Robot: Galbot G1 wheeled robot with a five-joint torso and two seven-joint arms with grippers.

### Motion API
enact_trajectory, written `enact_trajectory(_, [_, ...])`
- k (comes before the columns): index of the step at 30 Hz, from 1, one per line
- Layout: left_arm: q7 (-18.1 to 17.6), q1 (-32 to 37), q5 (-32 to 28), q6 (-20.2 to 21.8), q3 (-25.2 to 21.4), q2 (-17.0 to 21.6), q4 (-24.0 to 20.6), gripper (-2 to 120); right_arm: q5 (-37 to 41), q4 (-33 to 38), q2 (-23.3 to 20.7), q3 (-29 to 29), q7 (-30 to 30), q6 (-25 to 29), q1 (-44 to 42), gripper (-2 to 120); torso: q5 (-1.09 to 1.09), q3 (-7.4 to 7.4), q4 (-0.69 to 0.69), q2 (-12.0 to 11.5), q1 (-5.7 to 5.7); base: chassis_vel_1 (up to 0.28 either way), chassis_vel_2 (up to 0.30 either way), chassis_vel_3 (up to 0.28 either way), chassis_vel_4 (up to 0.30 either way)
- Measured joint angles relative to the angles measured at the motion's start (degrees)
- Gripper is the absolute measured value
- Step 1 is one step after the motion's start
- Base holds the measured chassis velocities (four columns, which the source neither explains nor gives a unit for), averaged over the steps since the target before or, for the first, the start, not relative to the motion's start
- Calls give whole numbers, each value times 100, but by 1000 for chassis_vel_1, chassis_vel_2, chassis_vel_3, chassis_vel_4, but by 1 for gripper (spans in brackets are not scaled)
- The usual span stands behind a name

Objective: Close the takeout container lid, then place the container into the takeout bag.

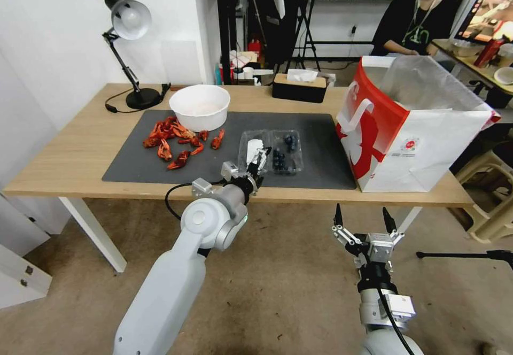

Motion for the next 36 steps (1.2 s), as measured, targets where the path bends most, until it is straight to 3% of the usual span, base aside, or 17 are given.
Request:
enact_trajectory(24, [237, -209, 238, -172, -26, 20, 418, 100, 29, 13, -31, -10, 2, -19, 44, 100, -1, 0, 0, 0, 0, 0, 0, 0, 0])
enact_trajectory(27, [460, -210, 539, -229, 43, 72, 448, 100, 30, 27, -27, -14, -1, -20, 38, 100, -1, 0, 0, 0, 0, 0, 0, 0, 0])
enact_trajectory(34, [1384, -72, 2182, -530, 542, 280, 354, 100, 23, 29, -12, -10, -8, -1, 9, 100, -1, 0, 0, 0, 0, 0, 0, 0, 0])
enact_trajectory(36, [1443, -71, 2291, -556, 582, 299, 337, 100, 22, 29, -13, -6, -9, 0, 8, 100, -1, 0, 0, 0, 0, 0, 0, 0, 0])
